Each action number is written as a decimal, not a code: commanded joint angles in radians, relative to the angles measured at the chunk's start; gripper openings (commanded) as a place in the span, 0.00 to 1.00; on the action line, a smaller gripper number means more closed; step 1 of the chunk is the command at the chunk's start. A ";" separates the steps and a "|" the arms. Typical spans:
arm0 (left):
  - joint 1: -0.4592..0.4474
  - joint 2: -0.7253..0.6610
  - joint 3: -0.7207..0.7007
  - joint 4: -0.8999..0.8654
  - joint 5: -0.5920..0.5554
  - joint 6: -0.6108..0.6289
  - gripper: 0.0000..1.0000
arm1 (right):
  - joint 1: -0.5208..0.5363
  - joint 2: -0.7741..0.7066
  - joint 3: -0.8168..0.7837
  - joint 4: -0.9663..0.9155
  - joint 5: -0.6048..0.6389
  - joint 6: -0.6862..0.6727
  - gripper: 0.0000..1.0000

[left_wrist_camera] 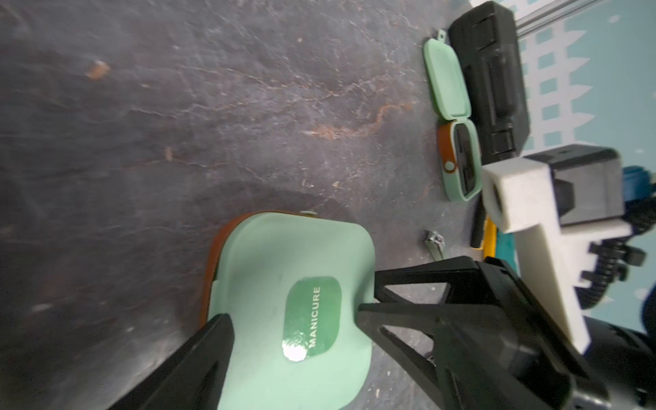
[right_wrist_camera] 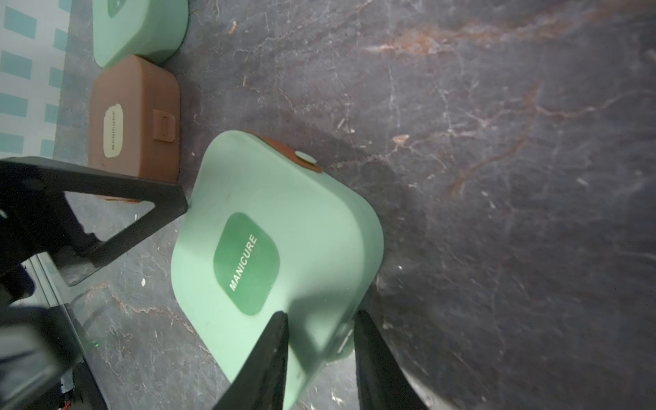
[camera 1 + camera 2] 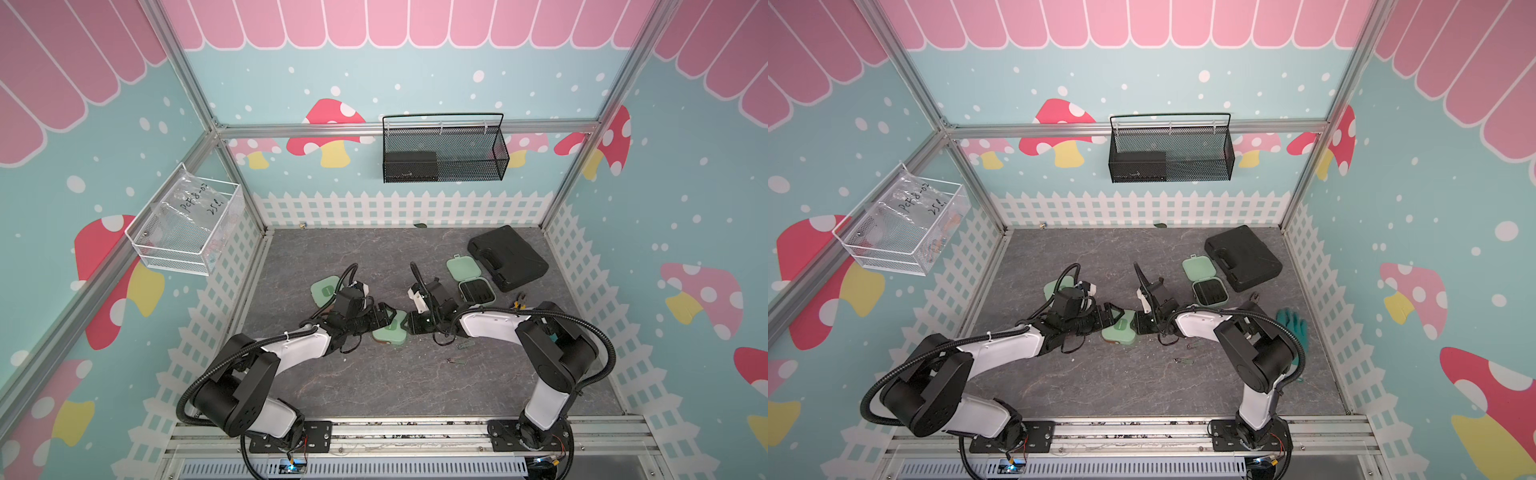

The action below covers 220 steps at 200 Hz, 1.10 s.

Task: Organize nail clipper sets
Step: Close the storage box at the center of the board.

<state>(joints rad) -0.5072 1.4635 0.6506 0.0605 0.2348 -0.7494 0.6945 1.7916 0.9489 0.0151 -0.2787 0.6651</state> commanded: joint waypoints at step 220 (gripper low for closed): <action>-0.051 0.202 0.165 -0.435 -0.178 0.058 0.75 | -0.004 0.058 0.034 -0.148 -0.016 -0.023 0.26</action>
<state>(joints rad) -0.5392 1.6325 0.8120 -0.1883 0.0895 -0.6769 0.6872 1.8141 0.9943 -0.0395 -0.3130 0.6380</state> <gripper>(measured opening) 0.752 0.265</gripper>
